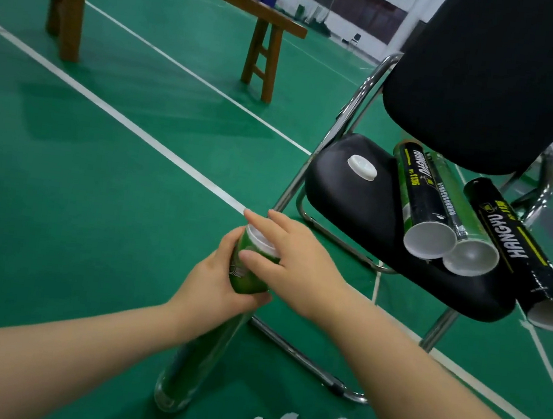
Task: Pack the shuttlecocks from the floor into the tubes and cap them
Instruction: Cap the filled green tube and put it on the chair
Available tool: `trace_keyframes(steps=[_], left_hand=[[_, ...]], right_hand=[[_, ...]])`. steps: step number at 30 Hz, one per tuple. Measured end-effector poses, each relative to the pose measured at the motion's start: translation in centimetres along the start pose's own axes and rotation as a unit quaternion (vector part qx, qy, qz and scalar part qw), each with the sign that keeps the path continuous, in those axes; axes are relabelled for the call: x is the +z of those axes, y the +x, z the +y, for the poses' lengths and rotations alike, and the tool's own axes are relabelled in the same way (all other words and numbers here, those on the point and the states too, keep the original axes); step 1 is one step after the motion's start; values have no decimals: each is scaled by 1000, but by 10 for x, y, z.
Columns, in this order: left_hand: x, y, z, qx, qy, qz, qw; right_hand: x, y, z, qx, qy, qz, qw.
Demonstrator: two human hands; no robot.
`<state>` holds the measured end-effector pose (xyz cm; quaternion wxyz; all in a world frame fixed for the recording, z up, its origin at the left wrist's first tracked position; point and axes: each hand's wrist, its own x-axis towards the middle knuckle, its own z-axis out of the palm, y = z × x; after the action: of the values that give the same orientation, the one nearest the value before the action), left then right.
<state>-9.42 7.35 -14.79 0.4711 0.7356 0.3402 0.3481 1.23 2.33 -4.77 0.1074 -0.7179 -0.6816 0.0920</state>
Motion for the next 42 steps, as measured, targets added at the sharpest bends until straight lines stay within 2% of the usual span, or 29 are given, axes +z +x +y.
trace_keyframes(steps=[6, 14, 19, 25, 32, 37, 42], left_hand=[[-5, 3, -4, 16, 2, 0, 1000], [-9, 0, -4, 22, -5, -36, 999], [-18, -4, 4, 2, 32, -59, 998], [-37, -19, 19, -21, 109, -145, 983], [-39, -50, 32, -27, 158, -160, 974], [-43, -52, 64, 16, 177, -158, 971], [-60, -38, 124, 102, 228, -129, 960]], right_hand=[[13, 3, -6, -2, 23, 44, 999], [16, -3, -5, 2, -24, 18, 1000], [15, -2, -12, 9, -44, 8, 999], [19, -28, -23, 18, -31, -1, 999], [15, -68, -49, 38, -35, -30, 998], [-16, -82, -54, 72, -31, 7, 997], [-68, -90, -65, 60, -35, 64, 996]])
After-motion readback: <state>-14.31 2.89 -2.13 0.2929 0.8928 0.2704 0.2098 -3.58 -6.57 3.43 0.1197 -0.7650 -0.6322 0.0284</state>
